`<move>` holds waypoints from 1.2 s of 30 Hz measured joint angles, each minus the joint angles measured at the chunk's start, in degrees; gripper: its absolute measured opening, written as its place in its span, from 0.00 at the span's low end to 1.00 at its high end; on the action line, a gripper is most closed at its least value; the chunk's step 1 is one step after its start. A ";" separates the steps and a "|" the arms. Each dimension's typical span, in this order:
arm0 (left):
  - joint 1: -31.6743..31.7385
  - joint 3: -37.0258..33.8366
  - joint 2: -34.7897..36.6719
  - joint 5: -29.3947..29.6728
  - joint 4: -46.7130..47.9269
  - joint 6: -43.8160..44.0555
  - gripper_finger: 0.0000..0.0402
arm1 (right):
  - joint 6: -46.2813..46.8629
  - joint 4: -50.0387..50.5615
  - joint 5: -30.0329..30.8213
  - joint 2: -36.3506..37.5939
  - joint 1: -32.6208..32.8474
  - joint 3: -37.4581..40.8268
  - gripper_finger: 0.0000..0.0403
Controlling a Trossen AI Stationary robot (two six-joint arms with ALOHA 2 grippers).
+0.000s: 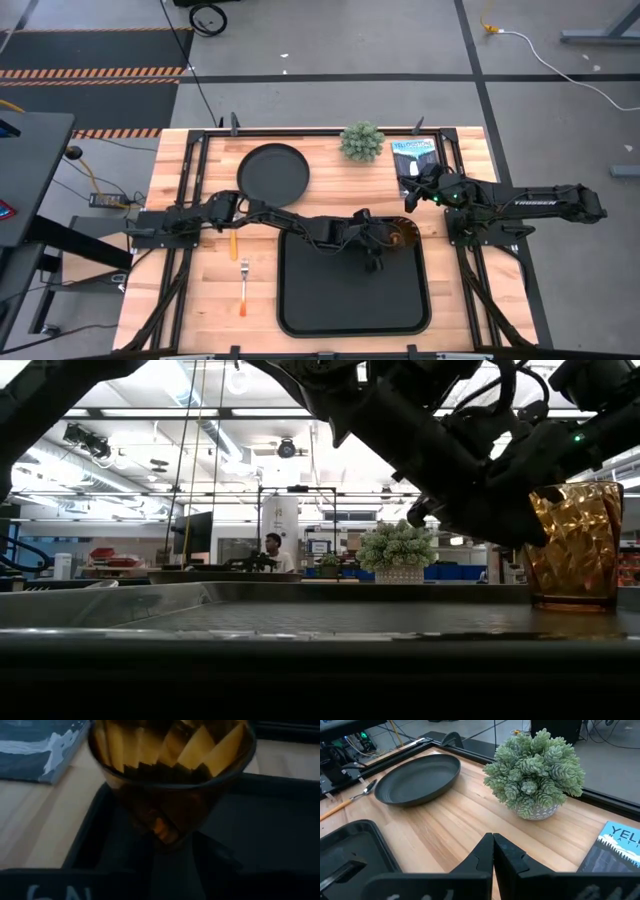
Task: Pick and place plate/cup/fork/spoon on tray
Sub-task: Put the orange cup on the top right of the black serving tray, then put the black plate on the bottom right of the black serving tray
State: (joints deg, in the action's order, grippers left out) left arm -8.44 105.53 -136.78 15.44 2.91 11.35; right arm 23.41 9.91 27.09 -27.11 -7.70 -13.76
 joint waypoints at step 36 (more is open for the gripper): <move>7.93 0.00 8.01 23.31 26.62 -39.23 0.35 | -29.29 -33.70 -2.49 -2.25 -10.34 0.00 0.03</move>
State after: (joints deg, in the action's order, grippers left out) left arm -0.50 105.54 -128.77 38.75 29.53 -27.87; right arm -5.87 -23.79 24.59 -29.36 -18.04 -13.76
